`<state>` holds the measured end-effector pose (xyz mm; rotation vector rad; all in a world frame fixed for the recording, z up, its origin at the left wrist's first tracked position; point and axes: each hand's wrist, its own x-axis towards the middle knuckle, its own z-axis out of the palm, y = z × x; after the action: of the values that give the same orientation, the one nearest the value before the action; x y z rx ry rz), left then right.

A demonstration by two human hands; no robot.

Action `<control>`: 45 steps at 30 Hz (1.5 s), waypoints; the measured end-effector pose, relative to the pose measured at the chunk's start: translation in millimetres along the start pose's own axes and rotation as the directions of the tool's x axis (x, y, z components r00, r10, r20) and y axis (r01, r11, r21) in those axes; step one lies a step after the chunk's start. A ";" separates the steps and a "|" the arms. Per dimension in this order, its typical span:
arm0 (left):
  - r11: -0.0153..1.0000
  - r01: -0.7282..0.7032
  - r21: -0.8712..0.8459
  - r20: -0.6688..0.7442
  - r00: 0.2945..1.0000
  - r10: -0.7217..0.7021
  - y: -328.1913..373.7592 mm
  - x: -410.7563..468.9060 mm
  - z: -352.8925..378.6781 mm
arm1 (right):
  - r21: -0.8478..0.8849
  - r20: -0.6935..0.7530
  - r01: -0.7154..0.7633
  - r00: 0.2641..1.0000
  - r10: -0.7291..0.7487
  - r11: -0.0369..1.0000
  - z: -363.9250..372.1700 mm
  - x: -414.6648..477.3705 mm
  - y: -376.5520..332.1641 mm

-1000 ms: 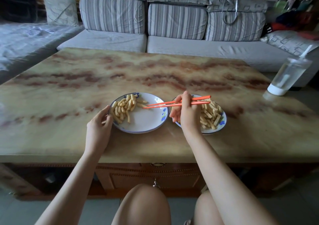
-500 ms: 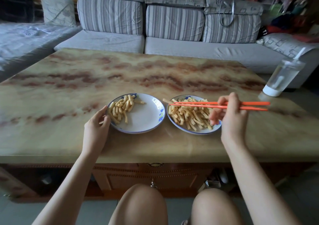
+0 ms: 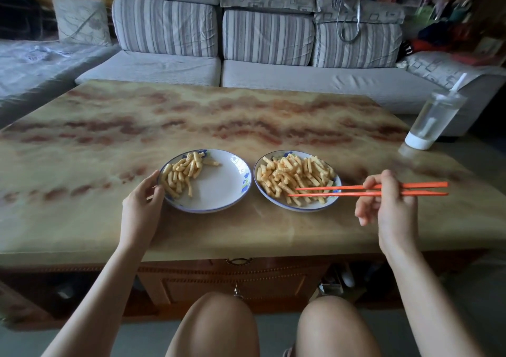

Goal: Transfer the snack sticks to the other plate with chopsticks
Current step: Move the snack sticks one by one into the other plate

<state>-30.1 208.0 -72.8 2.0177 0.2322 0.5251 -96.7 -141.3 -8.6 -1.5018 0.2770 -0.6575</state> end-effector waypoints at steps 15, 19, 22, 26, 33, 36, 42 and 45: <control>1.000 -0.003 -0.006 0.001 1.000 0.003 -1.0 0.4 -0.6 | 0.220 0.157 -0.043 0.988 0.008 0.974 97.5 -1.6 -5.1; 1.000 0.001 -0.007 -0.004 1.000 -0.001 -2.3 0.8 0.4 | 0.166 0.214 -0.048 0.977 0.012 0.985 132.3 3.9 7.2; 1.000 0.002 -0.014 -0.006 1.000 -0.002 -2.8 2.2 0.5 | 0.106 0.221 -0.044 0.975 0.020 0.993 149.8 6.1 15.6; 1.000 -0.008 -0.006 -0.014 1.000 0.007 -1.3 2.5 0.4 | 0.083 0.219 -0.072 0.974 0.052 0.994 162.1 9.0 23.9; 1.000 -0.006 -0.008 -0.016 1.000 0.006 0.1 2.0 0.6 | 0.107 0.203 -0.144 0.972 0.120 0.984 166.6 11.4 27.9; 1.000 0.000 -0.016 -0.013 1.000 0.000 -0.1 1.4 0.3 | 0.135 0.165 -0.124 0.981 0.102 0.983 162.7 9.0 27.4; 1.000 0.004 -0.015 -0.011 1.000 -0.005 -0.6 1.7 0.2 | 0.228 0.091 -0.072 0.995 0.052 0.971 137.0 7.9 13.0; 1.000 0.002 -0.009 -0.011 1.000 -0.003 -0.8 1.9 0.5 | 0.238 0.053 -0.048 0.998 0.037 0.970 116.7 9.1 6.3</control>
<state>-28.1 208.7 -73.2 2.0055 0.2386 0.5350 -23.1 -50.1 -3.4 -1.2752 0.1847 -0.5971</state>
